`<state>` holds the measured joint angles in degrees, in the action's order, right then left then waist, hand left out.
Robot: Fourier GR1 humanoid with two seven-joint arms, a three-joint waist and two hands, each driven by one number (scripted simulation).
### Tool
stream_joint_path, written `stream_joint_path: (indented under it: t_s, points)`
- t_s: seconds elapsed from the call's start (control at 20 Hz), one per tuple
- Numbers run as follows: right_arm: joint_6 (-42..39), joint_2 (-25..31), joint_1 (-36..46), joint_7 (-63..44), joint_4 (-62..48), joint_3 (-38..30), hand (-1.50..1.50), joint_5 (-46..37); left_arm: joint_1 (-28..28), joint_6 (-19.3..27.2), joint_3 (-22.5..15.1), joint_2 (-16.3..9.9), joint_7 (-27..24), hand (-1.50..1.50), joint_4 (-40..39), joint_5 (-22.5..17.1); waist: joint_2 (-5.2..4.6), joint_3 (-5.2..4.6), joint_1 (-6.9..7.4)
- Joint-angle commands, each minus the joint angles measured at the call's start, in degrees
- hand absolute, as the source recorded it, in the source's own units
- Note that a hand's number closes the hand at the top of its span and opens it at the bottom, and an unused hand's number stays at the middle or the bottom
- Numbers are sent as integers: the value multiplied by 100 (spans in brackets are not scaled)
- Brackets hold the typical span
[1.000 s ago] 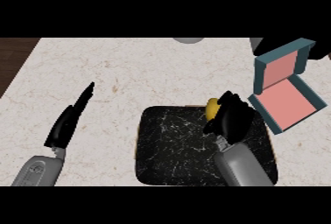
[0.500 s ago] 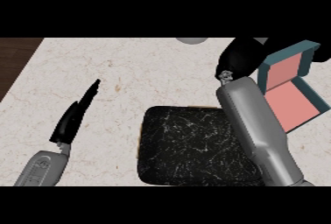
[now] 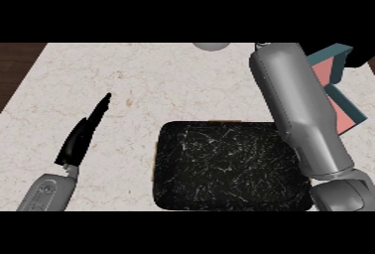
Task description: Pick the lemon from the tray and place it in the cardboard box
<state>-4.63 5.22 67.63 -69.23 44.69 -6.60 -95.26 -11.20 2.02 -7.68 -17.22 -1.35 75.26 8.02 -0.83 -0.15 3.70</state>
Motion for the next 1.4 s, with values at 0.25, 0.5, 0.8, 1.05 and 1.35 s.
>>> stream_joint_path:
  t_s: [0.25,0.5,0.8,1.05,1.35]
  points:
    - [-419,346,438,-1215,-229,-758,150,-521,426,208,66,17,-182,0,32,103,79,10,-244]
    - [-396,299,41,-1131,-99,-1121,150,-595,246,202,223,-41,-175,0,-117,95,83,12,-364]
    - [-336,579,-372,-715,38,-2014,150,-195,431,17,276,-123,-227,0,-20,-13,82,15,-376]
    - [257,224,-968,-146,351,-2869,-150,649,543,180,144,20,-136,0,216,142,86,20,-356]
    - [1750,200,-1537,1101,968,-2582,-150,703,378,72,253,-27,64,0,299,99,80,22,-343]
